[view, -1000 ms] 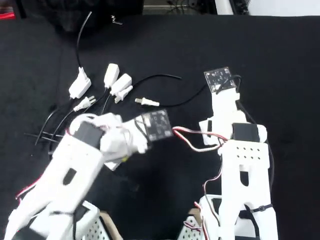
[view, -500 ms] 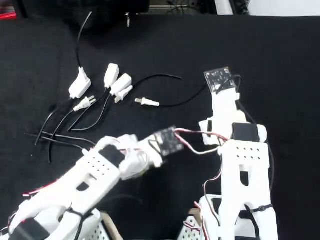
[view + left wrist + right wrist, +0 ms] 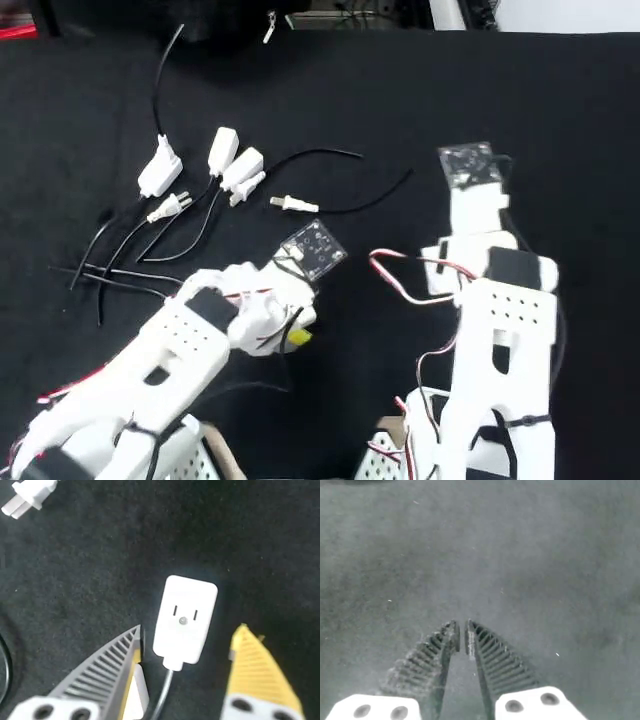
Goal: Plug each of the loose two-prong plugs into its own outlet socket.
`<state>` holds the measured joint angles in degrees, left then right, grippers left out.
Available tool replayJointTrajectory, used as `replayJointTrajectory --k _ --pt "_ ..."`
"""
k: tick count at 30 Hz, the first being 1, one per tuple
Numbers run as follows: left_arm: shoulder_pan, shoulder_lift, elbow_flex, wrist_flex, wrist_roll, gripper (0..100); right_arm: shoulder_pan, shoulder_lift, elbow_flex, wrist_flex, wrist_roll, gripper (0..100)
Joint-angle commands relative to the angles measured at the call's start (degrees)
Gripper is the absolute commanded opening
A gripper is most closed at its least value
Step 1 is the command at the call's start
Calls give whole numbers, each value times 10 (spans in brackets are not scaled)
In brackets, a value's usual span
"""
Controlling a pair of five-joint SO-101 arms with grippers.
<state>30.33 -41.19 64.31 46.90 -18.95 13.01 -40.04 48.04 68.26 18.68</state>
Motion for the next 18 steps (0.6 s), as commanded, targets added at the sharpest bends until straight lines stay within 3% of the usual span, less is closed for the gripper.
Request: replayJointTrajectory --k 1,6,12,18 --pt "51 -80 36 10 -44 167 28 -15 -51 4 4 28" --pt "95 -158 109 -18 -84 80 28 -15 -50 4 5 28" --pt "38 -145 133 -104 -93 81 27 -15 -49 4 4 28" --pt "38 -66 109 -135 -109 77 27 -15 -49 4 4 28"
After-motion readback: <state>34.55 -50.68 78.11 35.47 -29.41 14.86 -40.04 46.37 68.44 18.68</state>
